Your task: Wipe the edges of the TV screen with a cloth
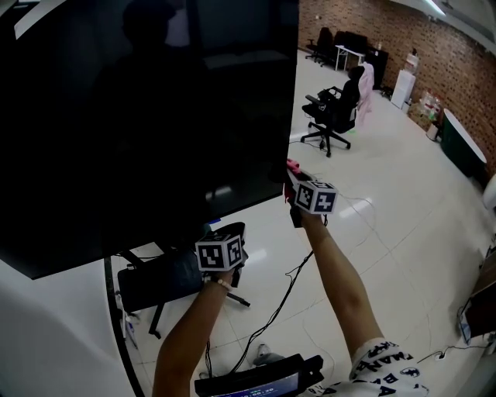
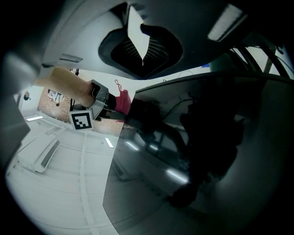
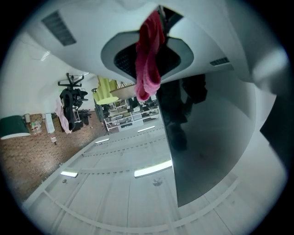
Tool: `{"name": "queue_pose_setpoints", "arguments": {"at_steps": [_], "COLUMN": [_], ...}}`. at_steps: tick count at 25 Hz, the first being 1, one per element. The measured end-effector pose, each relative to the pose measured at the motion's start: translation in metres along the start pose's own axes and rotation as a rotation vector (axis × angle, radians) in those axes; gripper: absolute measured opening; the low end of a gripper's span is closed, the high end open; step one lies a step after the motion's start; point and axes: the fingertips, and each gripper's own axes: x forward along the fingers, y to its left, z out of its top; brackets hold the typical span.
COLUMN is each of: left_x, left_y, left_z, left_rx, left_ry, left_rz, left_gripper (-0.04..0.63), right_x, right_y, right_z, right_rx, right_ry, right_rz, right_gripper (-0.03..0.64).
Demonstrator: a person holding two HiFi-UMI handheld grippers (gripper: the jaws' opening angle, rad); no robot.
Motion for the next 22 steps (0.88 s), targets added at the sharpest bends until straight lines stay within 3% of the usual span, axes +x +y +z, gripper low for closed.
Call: {"name": "queue_pose_setpoints", "arguments": {"at_steps": [7,10,22], "left_x": [-0.006,-0.003,-0.021], "left_y": [-0.014,-0.028,-0.078], "left_z": [0.036,0.057,0.157], "left_rx": [0.047,0.06,0.139], "left_ry": [0.007,-0.021,-0.155], "left_rz": [0.018,-0.021,-0.041], "left_gripper": [-0.002,-0.003,-0.002], "right_x": [-0.018,-0.02,-0.039], "right_y": [0.015,0.023,0.063], "right_z": [0.036,0.063,0.191], "right_rx": [-0.07,-0.114,-0.257], "right_ry": [-0.059,-0.084,-0.209], "right_rz": [0.024,0.038,0.06], "right_gripper": [0.086,0.086,0.086]}}
